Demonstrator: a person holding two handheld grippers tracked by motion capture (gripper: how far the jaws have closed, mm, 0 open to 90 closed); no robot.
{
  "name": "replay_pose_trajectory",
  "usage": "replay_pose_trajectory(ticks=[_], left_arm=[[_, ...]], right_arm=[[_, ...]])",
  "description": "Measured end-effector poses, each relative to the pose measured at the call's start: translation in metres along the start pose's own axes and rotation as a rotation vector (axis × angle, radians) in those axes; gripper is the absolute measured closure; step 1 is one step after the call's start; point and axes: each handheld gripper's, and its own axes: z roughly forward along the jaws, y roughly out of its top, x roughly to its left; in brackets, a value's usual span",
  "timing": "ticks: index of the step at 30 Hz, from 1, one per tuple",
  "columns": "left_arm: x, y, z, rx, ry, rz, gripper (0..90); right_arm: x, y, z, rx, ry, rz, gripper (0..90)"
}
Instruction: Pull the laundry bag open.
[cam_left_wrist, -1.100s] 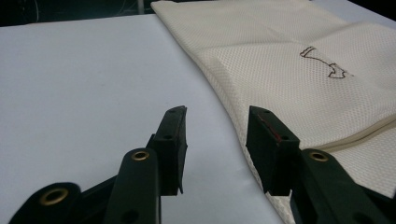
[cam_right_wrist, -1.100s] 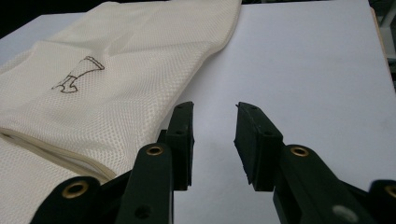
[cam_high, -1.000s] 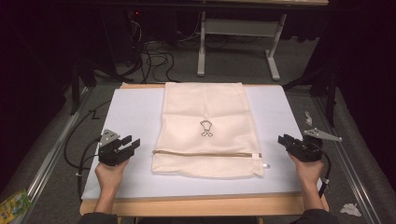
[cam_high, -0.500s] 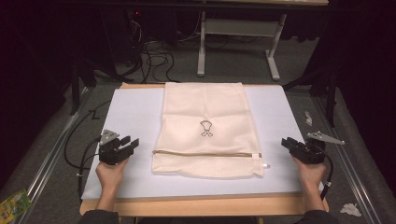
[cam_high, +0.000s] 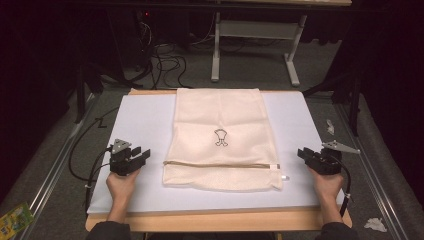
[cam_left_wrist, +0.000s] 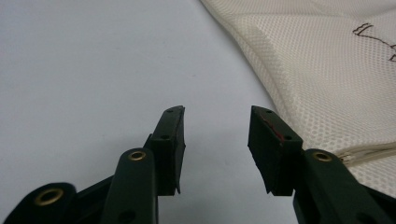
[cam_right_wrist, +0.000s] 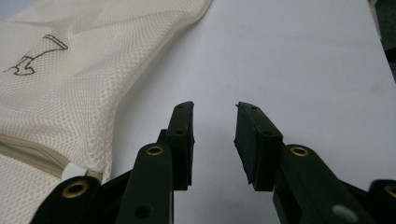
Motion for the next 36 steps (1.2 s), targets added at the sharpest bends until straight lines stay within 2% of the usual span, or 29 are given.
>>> replay_pose_trajectory(ticks=[9, 22, 26, 28, 36], left_arm=[[0.002, -0.001, 0.010, 0.025, 0.032, 0.005, 55.9], [0.005, -0.001, 0.017, 0.016, 0.063, 0.000, 55.7], [0.004, -0.002, 0.020, 0.023, 0.075, 0.002, 55.5], [0.004, -0.002, 0.021, 0.023, 0.079, 0.005, 55.4], [0.002, -0.004, 0.023, 0.013, 0.090, 0.028, 55.1]], right_arm=[[0.001, -0.001, 0.006, 0.004, -0.022, -0.009, 68.3], [0.004, -0.002, 0.016, 0.046, -0.049, -0.049, 68.1], [0.003, -0.002, 0.015, 0.022, -0.064, -0.048, 67.9], [0.003, -0.002, 0.015, 0.023, -0.071, -0.060, 67.7], [0.003, -0.006, 0.020, 0.029, -0.065, -0.055, 66.6]])
